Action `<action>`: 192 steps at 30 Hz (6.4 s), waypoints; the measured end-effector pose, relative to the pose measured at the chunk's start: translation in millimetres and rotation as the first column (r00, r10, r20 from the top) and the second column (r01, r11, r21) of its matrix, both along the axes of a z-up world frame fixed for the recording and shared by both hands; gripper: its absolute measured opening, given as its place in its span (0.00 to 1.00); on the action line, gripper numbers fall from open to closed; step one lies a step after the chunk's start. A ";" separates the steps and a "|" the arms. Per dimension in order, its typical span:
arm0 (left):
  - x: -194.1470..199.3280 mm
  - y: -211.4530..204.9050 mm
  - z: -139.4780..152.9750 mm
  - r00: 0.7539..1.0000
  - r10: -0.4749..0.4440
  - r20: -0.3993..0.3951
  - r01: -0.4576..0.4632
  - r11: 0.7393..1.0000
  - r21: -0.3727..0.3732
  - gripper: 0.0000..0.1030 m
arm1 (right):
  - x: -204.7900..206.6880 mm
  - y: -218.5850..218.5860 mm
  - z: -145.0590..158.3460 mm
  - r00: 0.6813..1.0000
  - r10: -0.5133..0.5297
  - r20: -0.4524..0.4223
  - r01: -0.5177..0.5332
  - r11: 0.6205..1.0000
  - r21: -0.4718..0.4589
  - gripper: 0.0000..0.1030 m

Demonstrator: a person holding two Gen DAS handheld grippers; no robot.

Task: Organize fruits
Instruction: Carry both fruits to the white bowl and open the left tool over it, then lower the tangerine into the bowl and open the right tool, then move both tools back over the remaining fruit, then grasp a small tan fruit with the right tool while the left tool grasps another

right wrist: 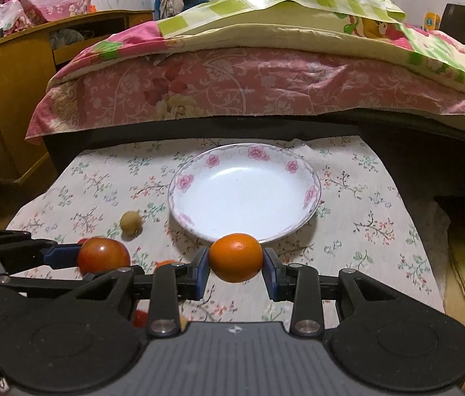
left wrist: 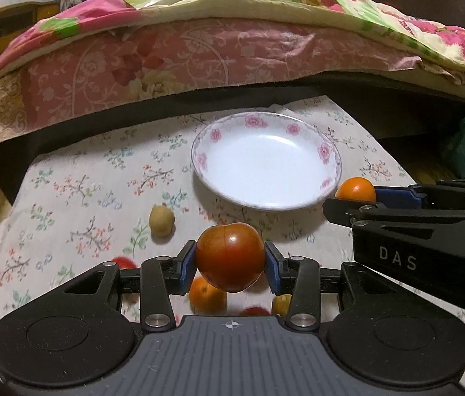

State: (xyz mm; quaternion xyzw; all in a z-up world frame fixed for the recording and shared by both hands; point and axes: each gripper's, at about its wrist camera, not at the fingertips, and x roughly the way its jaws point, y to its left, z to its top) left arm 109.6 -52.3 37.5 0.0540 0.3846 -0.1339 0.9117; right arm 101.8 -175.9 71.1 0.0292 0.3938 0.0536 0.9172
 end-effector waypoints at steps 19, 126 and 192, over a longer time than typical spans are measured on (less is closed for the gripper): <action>68.8 -39.2 -13.2 0.998 -0.051 0.022 0.049 0.997 0.065 0.49 | 74.2 -23.5 -17.4 0.999 -0.032 -0.003 0.032 0.999 0.020 0.33; -2.4 35.2 -6.7 0.994 0.040 -0.102 -0.026 0.990 0.140 0.85 | 8.1 8.3 -2.9 0.998 0.031 -0.048 -0.030 0.999 0.034 0.48; -44.0 32.9 -43.1 0.981 -0.125 -0.145 0.144 0.982 0.122 0.44 | -2.3 41.5 -54.5 0.947 0.257 -0.194 -0.270 0.962 -0.044 0.25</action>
